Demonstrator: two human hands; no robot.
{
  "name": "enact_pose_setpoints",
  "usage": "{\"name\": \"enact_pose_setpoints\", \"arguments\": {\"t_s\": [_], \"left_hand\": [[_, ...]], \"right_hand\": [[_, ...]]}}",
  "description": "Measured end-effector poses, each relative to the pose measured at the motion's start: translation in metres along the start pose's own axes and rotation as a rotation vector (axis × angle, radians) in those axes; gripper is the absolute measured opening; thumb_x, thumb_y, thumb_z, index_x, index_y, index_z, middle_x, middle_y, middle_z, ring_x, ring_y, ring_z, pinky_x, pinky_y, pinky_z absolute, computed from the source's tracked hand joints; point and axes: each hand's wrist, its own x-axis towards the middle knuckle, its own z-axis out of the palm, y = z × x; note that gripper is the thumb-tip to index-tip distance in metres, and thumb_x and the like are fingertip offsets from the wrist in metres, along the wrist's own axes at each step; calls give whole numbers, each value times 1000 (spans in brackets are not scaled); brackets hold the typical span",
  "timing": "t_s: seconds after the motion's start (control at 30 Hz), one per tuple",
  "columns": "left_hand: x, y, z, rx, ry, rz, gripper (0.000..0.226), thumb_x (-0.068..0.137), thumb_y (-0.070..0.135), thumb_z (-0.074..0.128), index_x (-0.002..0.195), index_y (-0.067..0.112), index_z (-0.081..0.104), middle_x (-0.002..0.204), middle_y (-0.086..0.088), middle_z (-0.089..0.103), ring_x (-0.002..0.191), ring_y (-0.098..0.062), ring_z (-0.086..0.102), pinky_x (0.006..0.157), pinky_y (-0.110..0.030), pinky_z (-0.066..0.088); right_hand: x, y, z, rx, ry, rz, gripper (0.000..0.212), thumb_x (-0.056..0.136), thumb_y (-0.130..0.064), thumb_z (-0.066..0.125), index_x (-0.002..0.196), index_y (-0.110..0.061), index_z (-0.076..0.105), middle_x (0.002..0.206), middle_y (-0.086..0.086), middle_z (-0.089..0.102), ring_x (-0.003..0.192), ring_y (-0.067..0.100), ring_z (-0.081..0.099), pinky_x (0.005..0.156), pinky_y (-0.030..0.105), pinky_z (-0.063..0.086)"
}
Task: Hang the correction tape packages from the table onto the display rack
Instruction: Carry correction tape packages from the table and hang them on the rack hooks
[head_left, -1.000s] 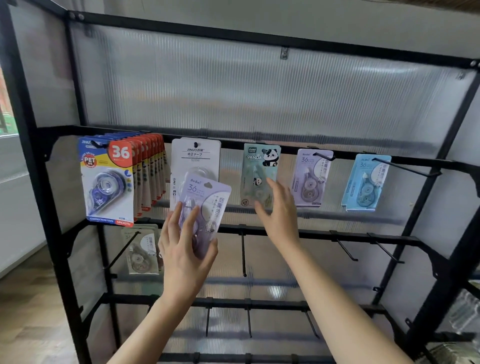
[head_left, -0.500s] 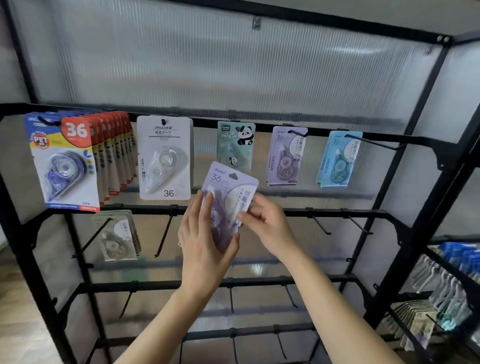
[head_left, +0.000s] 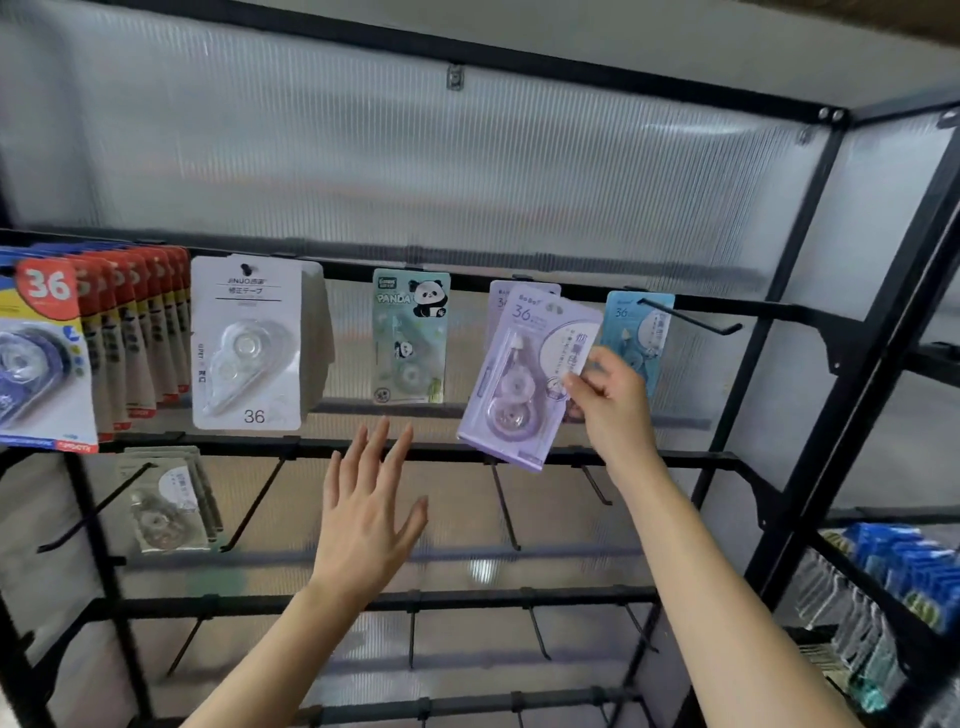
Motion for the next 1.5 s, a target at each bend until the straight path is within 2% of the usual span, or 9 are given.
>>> {"name": "enact_pose_setpoints", "arguments": {"t_s": [0.17, 0.37, 0.6, 0.77, 0.93, 1.13, 1.33, 1.43, 1.5], "left_hand": [[10, -5, 19, 82, -40, 22, 69, 91, 37, 56, 148, 20, 21, 156, -8, 17, 142, -22, 7, 114, -43, 7], [21, -4, 30, 163, -111, 22, 70, 95, 43, 46, 146, 28, 0, 155, -2, -6, 142, -21, -11, 115, -39, -7], [23, -3, 30, 205, -102, 59, 70, 97, 51, 3, 144, 10, 34, 148, -18, 34, 137, -37, 29, 107, -54, 23], [23, -3, 32, 233, -76, 82, 59, 91, 40, 31, 140, 8, 40, 144, -20, 41, 131, -40, 40, 102, -61, 28], [21, -2, 30, 210, -60, 43, 60, 88, 39, 30, 143, 13, 31, 148, -18, 35, 136, -37, 27, 105, -63, 24], [20, -4, 32, 220, -70, 26, 60, 88, 40, 31, 141, 13, 34, 146, -18, 38, 135, -37, 27, 103, -67, 25], [18, -7, 38, 230, -73, 4, 60, 92, 44, 24, 145, 19, 17, 154, -9, 14, 141, -29, 6, 114, -58, 8], [19, -9, 42, 303, -129, -23, 62, 98, 45, 29, 145, 25, -8, 159, -6, -5, 139, -21, -20, 115, -46, -16], [22, -8, 39, 364, -156, -18, 65, 99, 46, 26, 148, 26, -11, 159, -5, -8, 141, -19, -22, 112, -41, -21]], "right_hand": [[31, 6, -7, -51, 16, 20, 27, 93, 0, 53, 89, -27, 56, 79, -16, 65, 65, -4, 60, 59, 17, 43], [47, 12, -8, -72, 4, 23, 32, 92, -2, 55, 85, -33, 54, 79, -21, 61, 62, -7, 58, 48, 7, 41], [51, 32, -11, -93, -38, 36, 26, 92, -2, 55, 90, -27, 57, 80, -14, 64, 58, -8, 59, 48, 10, 43], [67, 39, 3, -128, -18, 70, 20, 92, -2, 55, 91, -22, 58, 87, -1, 68, 64, 3, 58, 55, 15, 45], [85, 51, 19, -266, 19, 87, 11, 93, -6, 55, 101, -13, 58, 103, 13, 70, 87, 24, 64, 80, 40, 52], [96, 59, 26, -445, 129, 69, 20, 91, -15, 60, 109, -9, 54, 98, 6, 69, 90, 25, 63, 74, 34, 48], [63, 59, 27, -530, 200, -32, 51, 90, -21, 62, 135, -13, 39, 132, 6, 51, 112, 23, 55, 70, 28, 45], [32, 57, 27, -597, 116, -114, 72, 87, -19, 65, 146, -12, 25, 146, 11, 36, 129, 25, 41, 89, 31, 44], [8, 56, 32, -649, 22, -128, 78, 88, -20, 65, 150, -13, 18, 152, 13, 26, 137, 27, 31, 105, 37, 37]]}}
